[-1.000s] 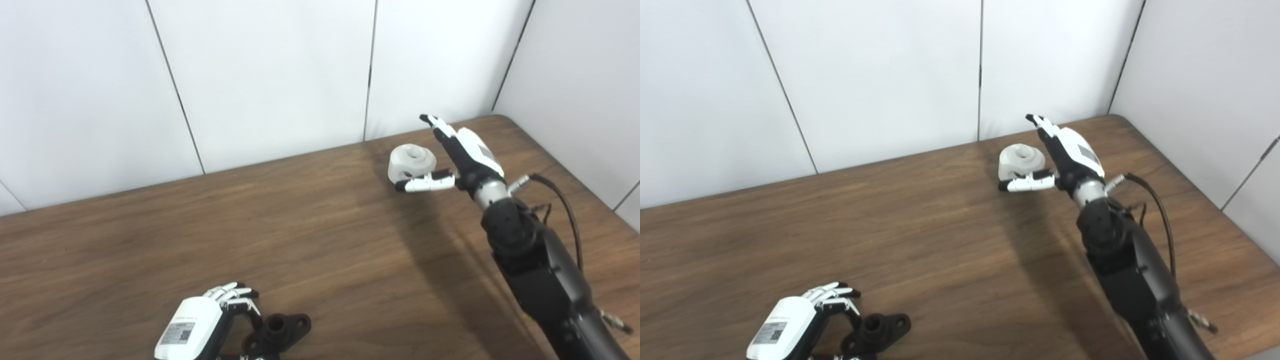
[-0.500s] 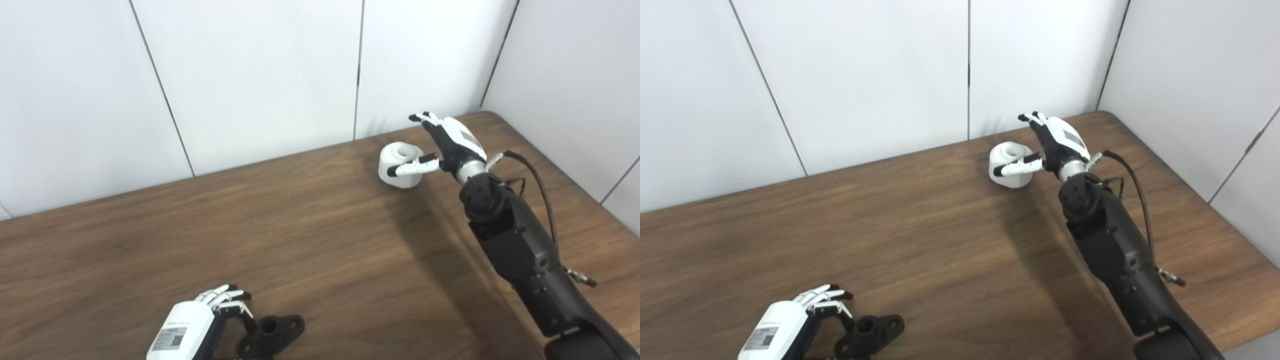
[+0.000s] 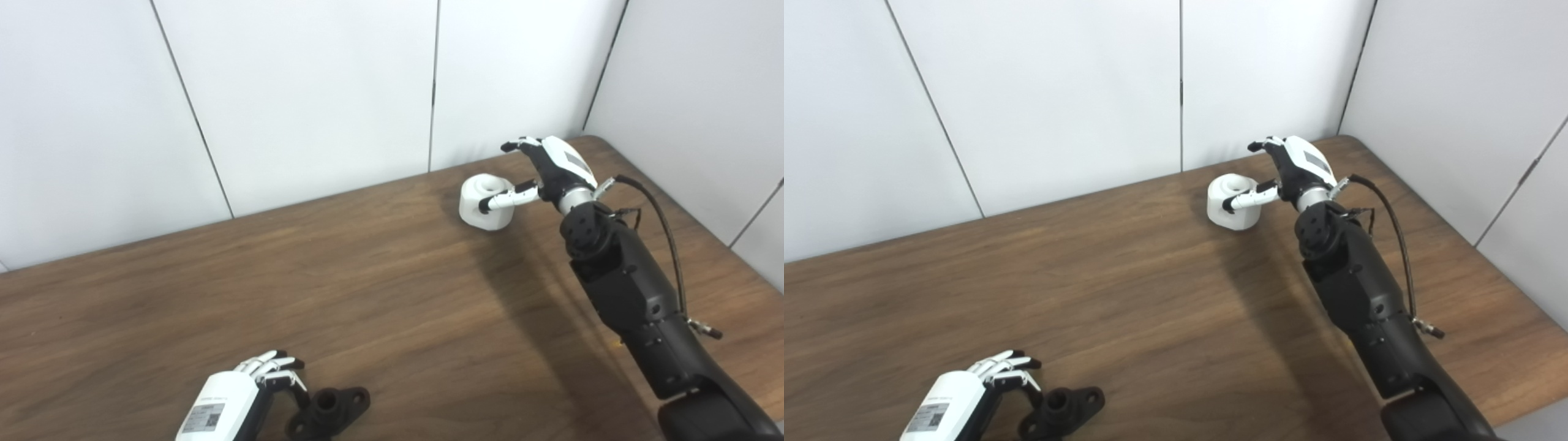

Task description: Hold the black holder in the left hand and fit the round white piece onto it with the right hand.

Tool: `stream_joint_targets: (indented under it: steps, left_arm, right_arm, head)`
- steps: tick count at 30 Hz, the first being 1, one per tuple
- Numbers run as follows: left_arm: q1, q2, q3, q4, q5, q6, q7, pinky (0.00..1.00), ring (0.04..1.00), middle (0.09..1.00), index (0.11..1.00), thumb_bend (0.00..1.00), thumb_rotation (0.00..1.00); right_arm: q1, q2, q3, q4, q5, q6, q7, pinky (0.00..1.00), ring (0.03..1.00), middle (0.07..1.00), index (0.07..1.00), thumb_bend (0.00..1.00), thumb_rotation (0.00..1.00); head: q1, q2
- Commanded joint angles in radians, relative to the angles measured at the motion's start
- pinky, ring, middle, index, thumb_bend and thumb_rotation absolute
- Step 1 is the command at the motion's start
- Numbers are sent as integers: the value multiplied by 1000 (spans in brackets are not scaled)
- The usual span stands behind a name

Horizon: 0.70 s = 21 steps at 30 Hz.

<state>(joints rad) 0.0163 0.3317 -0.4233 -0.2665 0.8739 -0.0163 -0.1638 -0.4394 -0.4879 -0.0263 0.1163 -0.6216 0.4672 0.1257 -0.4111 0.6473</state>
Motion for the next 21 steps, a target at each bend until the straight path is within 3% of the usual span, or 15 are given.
stream_joint_targets:
  steps: [1, 10, 21]
  left_arm:
    - [35, 32, 0, 31, 13, 29, -70, 831, 868, 795, 488, 520, 49]
    - [33, 32, 0, 35, 13, 24, -65, 821, 864, 792, 488, 520, 50]
    - [35, 33, 2, 29, 5, 24, -70, 822, 865, 793, 488, 520, 49]
  right_arm:
    - [-36, -20, -18, -31, -19, 2, -5, 951, 1000, 934, 793, 913, 301]
    - [-31, -17, -4, -24, -35, 2, 14, 941, 1000, 931, 784, 954, 268]
    - [-27, -18, 25, -6, -40, 2, 22, 959, 1000, 926, 776, 928, 277]
  head:
    - [-1, 1]
    - [-1, 1]
    - [-4, 5]
